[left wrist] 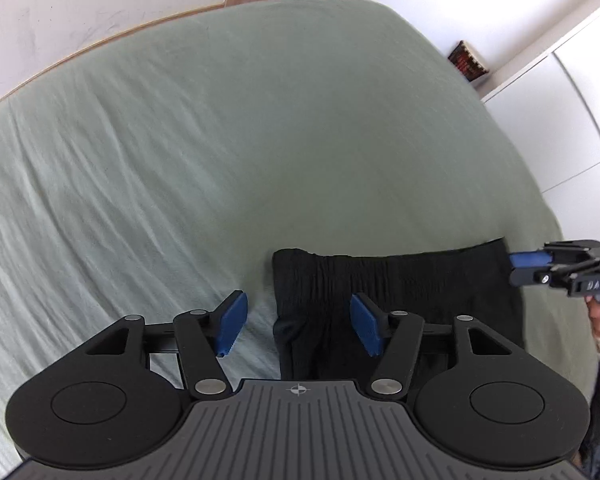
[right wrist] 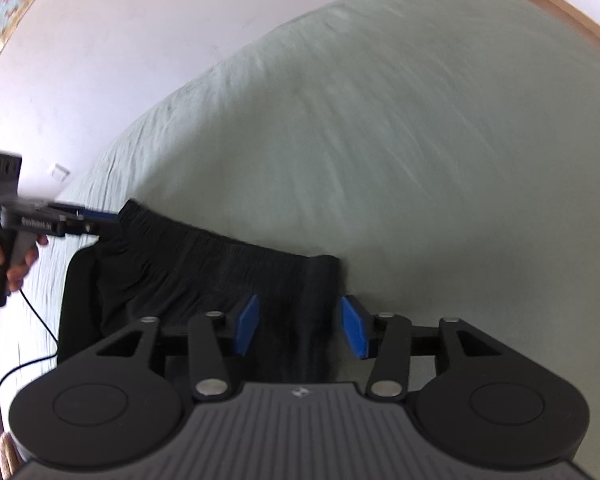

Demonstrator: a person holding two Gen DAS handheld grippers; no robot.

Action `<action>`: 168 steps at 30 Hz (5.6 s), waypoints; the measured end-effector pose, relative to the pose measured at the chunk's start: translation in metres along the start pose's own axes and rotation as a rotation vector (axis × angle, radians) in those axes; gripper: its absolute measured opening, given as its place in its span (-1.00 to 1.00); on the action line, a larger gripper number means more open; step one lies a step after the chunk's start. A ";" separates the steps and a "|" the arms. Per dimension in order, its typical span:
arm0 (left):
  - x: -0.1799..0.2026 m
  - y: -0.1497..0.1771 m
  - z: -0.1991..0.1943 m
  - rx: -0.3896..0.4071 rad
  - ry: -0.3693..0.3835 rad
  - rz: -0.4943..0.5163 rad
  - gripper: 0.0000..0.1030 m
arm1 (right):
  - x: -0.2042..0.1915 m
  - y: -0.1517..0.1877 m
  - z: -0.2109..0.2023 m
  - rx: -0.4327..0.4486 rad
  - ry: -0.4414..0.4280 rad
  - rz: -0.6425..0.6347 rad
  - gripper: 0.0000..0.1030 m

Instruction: Fold clothes

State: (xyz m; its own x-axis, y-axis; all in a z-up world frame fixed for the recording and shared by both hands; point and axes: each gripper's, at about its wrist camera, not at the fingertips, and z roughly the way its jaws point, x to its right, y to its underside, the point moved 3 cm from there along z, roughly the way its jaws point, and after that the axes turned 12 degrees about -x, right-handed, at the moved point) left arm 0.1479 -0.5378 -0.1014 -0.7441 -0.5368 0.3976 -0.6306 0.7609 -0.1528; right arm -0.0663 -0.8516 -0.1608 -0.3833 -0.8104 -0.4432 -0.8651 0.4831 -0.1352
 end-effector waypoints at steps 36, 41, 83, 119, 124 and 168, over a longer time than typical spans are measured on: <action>0.180 -0.009 -0.311 0.604 -0.442 0.416 -0.67 | -0.250 -0.070 -0.291 0.577 0.237 -0.420 -0.82; 0.190 0.068 -0.236 0.523 -0.481 0.472 -0.67 | -0.220 -0.005 -0.236 0.474 0.238 -0.405 -0.82; 0.204 0.284 -0.020 0.219 -0.525 0.522 0.12 | -0.169 0.243 -0.086 0.074 0.343 -0.522 0.45; 0.189 0.297 0.072 -0.084 -0.794 0.810 -0.65 | -0.167 0.281 -0.010 -0.183 0.662 -1.072 -0.35; 0.176 0.300 0.032 -0.103 -0.592 0.733 -0.08 | -0.159 0.263 -0.063 -0.192 0.458 -0.882 -0.30; -0.001 0.170 -0.066 0.358 -0.378 -0.057 0.13 | -0.147 0.215 -0.079 0.368 -0.033 0.118 0.56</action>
State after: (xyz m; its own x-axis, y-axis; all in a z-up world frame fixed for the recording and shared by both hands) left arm 0.0562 -0.3838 -0.0681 -0.6921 -0.7184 0.0701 -0.6592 0.5896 -0.4667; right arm -0.2213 -0.6546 -0.0543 -0.4574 -0.7339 -0.5022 -0.6392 0.6639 -0.3881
